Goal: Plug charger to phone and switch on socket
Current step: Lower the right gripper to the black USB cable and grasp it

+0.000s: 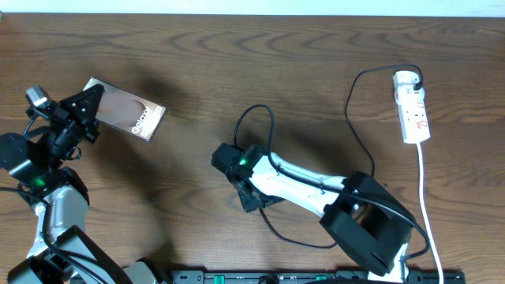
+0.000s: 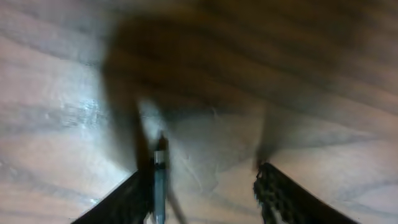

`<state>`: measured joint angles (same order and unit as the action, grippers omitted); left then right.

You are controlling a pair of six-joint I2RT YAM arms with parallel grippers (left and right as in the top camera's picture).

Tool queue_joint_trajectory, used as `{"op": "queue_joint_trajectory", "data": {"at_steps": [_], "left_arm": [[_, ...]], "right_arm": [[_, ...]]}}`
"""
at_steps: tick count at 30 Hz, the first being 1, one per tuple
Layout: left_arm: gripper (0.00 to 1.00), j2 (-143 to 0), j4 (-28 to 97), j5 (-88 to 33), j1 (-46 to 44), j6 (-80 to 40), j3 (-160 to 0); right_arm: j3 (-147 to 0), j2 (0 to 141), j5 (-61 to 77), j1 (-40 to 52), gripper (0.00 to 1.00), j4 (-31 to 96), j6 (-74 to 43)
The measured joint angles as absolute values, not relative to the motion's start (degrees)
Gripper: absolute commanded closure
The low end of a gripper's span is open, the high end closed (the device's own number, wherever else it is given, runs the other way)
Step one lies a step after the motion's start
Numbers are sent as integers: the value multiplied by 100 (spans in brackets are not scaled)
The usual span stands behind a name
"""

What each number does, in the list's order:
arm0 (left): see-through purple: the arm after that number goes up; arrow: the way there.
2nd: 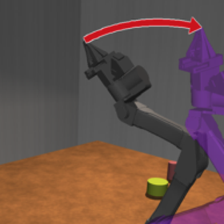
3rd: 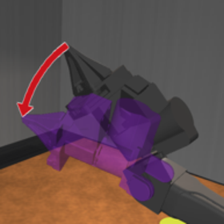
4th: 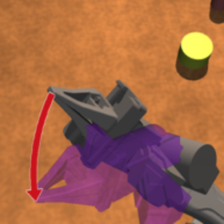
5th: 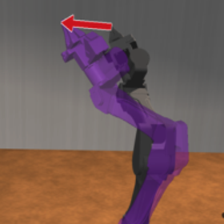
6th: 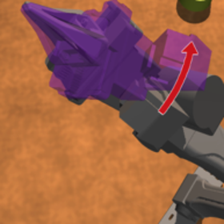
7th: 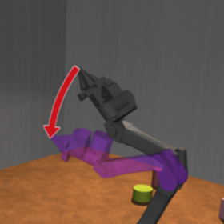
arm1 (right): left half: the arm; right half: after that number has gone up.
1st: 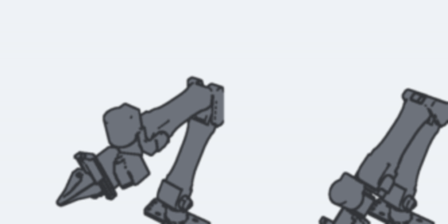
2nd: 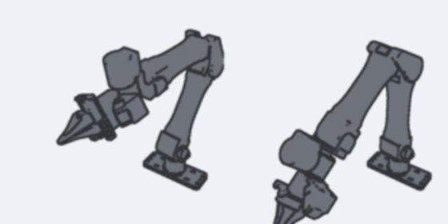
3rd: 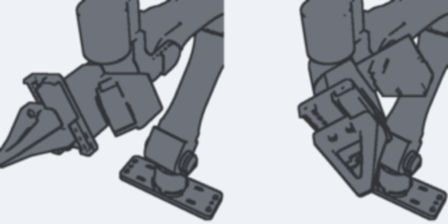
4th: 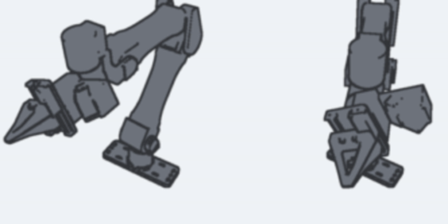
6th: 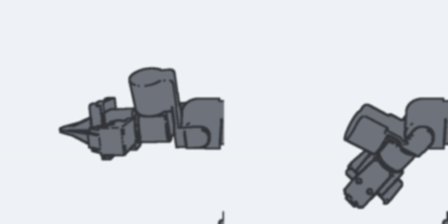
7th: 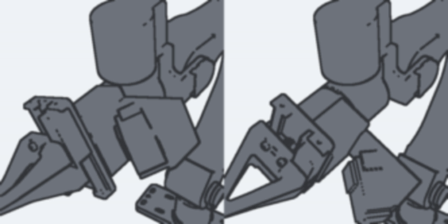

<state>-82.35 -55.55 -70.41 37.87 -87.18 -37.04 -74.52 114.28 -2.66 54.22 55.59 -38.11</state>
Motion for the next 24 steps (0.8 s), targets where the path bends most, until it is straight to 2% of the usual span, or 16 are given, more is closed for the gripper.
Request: {"op": "queue_joint_trajectory", "data": {"at_steps": [3,4,5,10,16,21,24], "left_arm": [[93,-8235,-5555,-7046,3787,-8718,-3704],[93,-8235,-5555,-7046,3787,-8718,-3704],[93,-8235,-5555,-7046,3787,-8718,-3704],[93,-8235,-5555,-7041,3787,-8718,-3704],[93,-8235,-5555,-7043,3787,-8715,-3704],[93,-8235,-5553,-7043,3787,-8715,-3704],[93,-8235,-5555,-7041,3787,-8715,-3704]], "right_arm": [[-7452,11428,-220,5406,50,5542,-3813],[-7450,11428,-193,5400,54,5529,-3804],[-7452,11430,-165,5389,64,5505,-3789],[-7450,11443,-84,5369,83,5498,-3704],[-7450,11450,-47,5369,90,5498,-3697],[-7450,11452,-19,5334,99,5527,-3688],[-7450,11452,25,5277,99,5596,-3688]]}}
